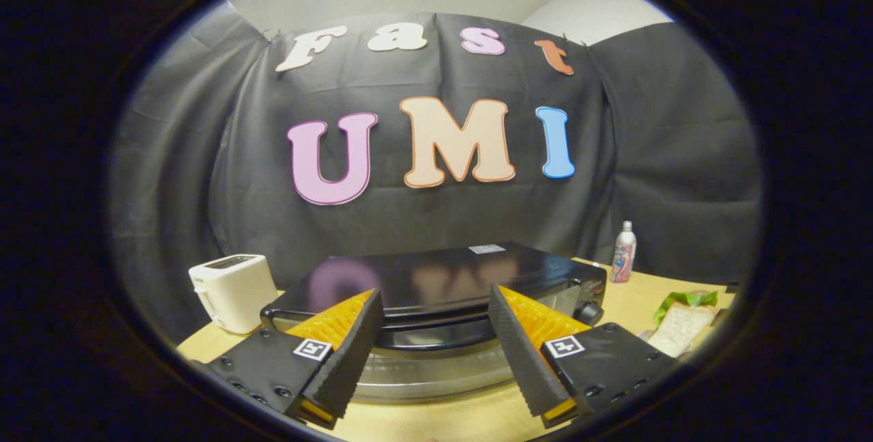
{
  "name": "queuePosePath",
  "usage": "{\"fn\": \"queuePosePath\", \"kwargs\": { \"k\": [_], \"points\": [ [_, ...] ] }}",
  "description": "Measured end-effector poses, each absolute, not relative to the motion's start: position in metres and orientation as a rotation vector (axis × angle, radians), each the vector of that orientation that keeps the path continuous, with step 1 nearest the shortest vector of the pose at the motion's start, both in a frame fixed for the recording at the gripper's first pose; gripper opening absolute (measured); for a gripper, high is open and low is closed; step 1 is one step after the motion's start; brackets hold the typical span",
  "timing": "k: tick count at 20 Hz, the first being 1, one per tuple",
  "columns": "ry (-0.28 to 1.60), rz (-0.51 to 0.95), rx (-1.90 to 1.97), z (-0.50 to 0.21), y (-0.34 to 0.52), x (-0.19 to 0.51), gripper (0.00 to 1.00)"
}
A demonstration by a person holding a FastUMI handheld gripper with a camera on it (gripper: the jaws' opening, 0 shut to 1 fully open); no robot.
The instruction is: Open the toaster oven, put the food inside, and close the toaster oven door.
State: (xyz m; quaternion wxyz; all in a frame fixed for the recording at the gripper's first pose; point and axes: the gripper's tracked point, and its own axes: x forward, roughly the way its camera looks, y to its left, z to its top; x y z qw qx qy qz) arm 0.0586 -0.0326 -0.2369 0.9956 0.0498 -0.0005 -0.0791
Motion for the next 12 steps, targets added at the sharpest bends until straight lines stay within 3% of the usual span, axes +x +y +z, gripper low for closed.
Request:
{"fn": "queuePosePath", "kwargs": {
  "k": [12],
  "points": [
    [0.152, -0.259, 0.202, -0.278, -0.047, -0.026, 0.93]
  ]
}}
